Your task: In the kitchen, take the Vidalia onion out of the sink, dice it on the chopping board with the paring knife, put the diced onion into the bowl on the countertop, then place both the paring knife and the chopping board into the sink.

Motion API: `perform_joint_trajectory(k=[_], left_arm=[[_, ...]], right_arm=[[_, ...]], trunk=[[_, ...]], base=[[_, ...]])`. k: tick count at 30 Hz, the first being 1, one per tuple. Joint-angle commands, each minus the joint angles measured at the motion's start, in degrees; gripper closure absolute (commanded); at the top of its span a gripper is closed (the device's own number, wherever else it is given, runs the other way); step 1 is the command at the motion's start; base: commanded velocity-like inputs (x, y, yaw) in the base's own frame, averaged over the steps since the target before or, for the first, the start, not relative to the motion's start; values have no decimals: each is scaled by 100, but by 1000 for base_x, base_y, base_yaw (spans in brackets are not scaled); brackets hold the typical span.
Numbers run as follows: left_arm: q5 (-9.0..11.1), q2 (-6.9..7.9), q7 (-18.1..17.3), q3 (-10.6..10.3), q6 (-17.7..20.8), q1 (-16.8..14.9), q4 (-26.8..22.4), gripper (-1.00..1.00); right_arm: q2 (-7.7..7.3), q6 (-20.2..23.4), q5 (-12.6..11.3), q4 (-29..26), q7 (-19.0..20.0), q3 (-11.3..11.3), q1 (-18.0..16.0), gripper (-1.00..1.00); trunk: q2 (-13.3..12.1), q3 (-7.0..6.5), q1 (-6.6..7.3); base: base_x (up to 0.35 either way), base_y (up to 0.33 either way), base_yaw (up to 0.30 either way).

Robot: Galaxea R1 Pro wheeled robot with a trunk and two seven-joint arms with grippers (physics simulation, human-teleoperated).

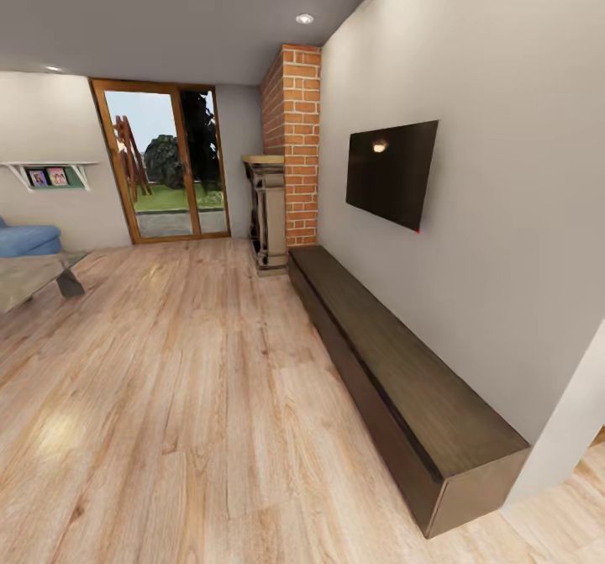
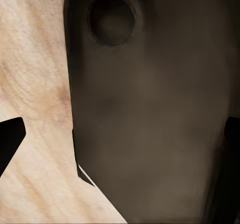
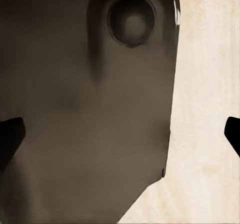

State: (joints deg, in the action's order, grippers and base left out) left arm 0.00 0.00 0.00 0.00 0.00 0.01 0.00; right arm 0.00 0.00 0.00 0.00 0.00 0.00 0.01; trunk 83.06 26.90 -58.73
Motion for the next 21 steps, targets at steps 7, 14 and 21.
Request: perform_joint_trajectory(k=[7,14,21], left_arm=[[-9,-5,-9,9,-9,-1,9,-100],[-9,39,-9,9,-9,-1,9,-100],[10,48,-9,15,-9,-1,9,-100]], right_arm=[[33,9,-16,-44,-6,-5,-14,-100],[244,9,-19,-178,-8,0,-17,-100],[255,17,-33,-184,-3,-8,-18,-100]], trunk=[[2,3,0],[2,3,0],[2,3,0]], base=[[0,0,0],[0,0,0],[0,0,0]])
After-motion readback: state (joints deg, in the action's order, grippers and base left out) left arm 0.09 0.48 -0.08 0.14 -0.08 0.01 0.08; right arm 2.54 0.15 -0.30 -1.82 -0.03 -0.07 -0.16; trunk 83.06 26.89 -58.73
